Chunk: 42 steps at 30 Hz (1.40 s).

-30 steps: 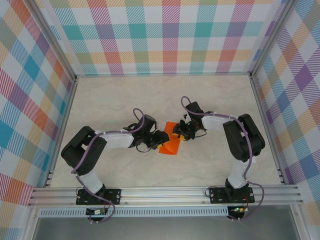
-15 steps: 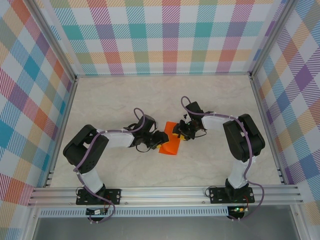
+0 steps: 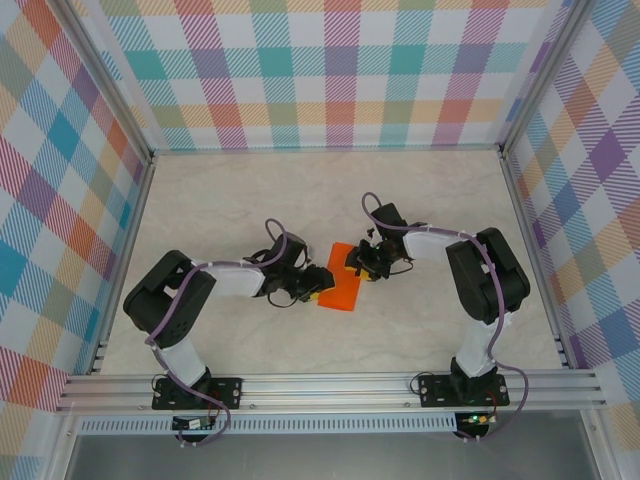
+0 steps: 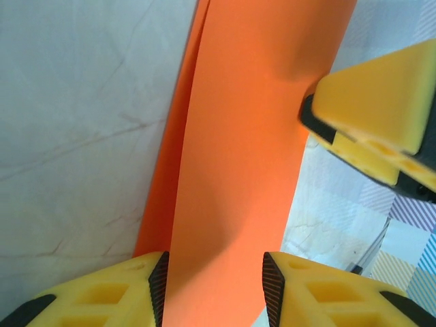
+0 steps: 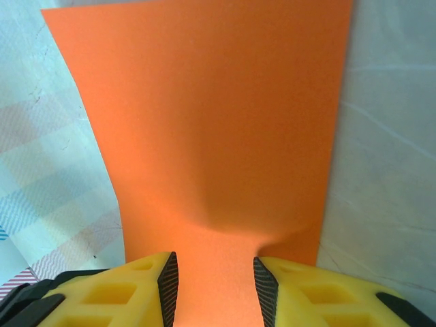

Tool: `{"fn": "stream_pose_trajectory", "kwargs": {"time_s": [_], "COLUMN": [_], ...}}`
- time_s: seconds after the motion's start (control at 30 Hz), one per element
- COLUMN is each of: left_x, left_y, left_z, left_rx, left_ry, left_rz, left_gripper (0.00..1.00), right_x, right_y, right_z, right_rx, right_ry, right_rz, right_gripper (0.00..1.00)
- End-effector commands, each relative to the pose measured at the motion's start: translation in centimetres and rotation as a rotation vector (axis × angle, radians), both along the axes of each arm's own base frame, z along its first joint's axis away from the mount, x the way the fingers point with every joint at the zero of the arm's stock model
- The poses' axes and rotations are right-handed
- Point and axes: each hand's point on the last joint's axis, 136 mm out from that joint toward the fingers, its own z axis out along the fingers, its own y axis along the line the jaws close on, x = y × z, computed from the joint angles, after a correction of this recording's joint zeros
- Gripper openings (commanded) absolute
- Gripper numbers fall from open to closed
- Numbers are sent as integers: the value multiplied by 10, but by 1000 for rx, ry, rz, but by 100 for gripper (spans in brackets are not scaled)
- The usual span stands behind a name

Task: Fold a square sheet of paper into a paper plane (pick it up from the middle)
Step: Fold the triangle a second time at the center of the table.

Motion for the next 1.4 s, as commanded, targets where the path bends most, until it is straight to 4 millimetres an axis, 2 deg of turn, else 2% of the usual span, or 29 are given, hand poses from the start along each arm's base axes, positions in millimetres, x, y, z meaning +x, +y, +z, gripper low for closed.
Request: {"fn": "stream_pose_trajectory", "kwargs": {"time_s": [0.0, 0.23, 0.47, 0.63, 0.93, 1.17, 1.37], "left_x": [-10, -11, -11, -11, -12, -12, -12], "left_y": [-2, 3, 1, 1, 0, -6, -19], "left_z": [13, 15, 5, 3, 4, 15, 31], "left_rx": [-53, -28, -12, -8, -10, -40, -105], "left_ry": [-1, -14, 16, 23, 26, 10, -16], "left_rz": [-17, 3, -2, 1, -4, -15, -37], "left_gripper": [41, 33, 23, 21, 21, 22, 23], "right_x": [-20, -16, -1, -7, -35, -44, -46], "right_y": [-23, -19, 6, 17, 21, 11, 5], "right_z": [-50, -41, 2, 22, 13, -9, -14], "right_rx": [-151, -125, 5, 59, 32, -28, -60], "right_ry": [93, 63, -56, -101, -72, -15, 1], "right_rz": [-13, 9, 85, 136, 186, 176, 168], "right_gripper": [39, 34, 29, 28, 27, 26, 25]}}
